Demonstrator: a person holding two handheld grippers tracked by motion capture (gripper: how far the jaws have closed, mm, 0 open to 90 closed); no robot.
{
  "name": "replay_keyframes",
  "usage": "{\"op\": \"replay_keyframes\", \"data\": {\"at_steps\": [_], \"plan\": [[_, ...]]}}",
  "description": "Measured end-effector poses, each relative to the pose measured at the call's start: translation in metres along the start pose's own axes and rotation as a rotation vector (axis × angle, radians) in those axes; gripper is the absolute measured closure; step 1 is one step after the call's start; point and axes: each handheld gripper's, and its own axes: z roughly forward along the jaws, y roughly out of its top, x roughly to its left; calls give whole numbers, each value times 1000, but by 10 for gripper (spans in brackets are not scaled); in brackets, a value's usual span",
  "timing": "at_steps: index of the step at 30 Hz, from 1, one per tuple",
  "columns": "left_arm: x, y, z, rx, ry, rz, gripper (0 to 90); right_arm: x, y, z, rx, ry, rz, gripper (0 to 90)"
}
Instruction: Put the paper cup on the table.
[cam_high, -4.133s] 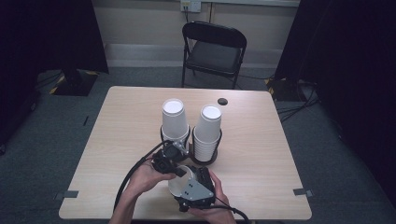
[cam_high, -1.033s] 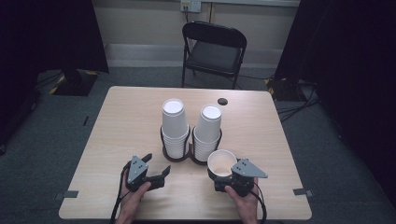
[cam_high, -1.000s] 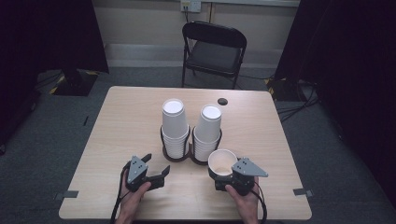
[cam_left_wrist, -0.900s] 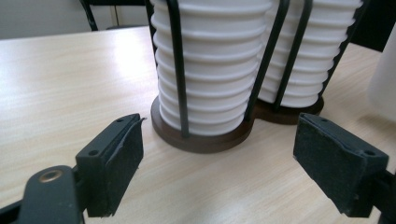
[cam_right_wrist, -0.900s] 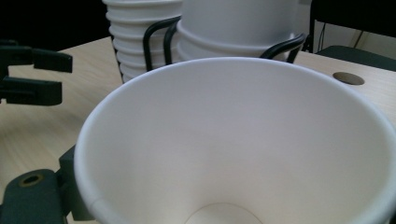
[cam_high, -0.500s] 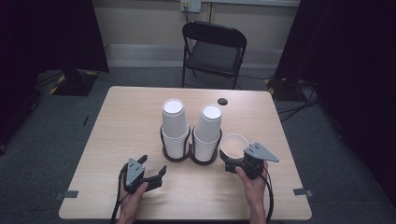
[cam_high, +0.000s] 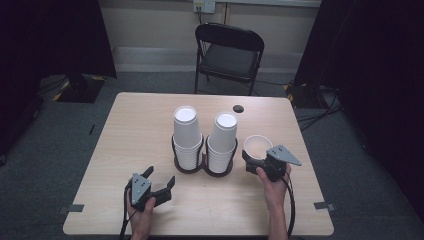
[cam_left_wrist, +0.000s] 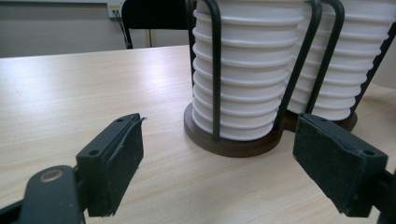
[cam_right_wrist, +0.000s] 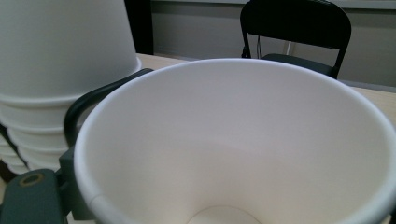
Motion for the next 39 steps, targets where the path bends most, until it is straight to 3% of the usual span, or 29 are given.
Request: {"op": "replay_keyframes", "data": {"at_steps": [7,13,15,19,22,32,39], "plan": [[0,-1,-2,-25,-16,6,166,-15,-11,21,32,-13,34,106],[0,-2,-4,-37,-17,7,166,-17,-14,30,18,-18,26,106],[0,-2,-4,-39,-16,9,166,-18,-13,38,45,-5,22,106],[-1,-2,-4,-39,-21,15,168,-16,-10,47,44,14,17,106],[-1,-2,-4,-39,-18,14,180,-16,-12,52,68,6,18,106],[-1,-2,-4,-40,-19,15,182,-21,-17,50,89,3,65,109],[0,-2,-4,-47,-21,10,182,-21,-22,52,135,-7,50,128]]}}
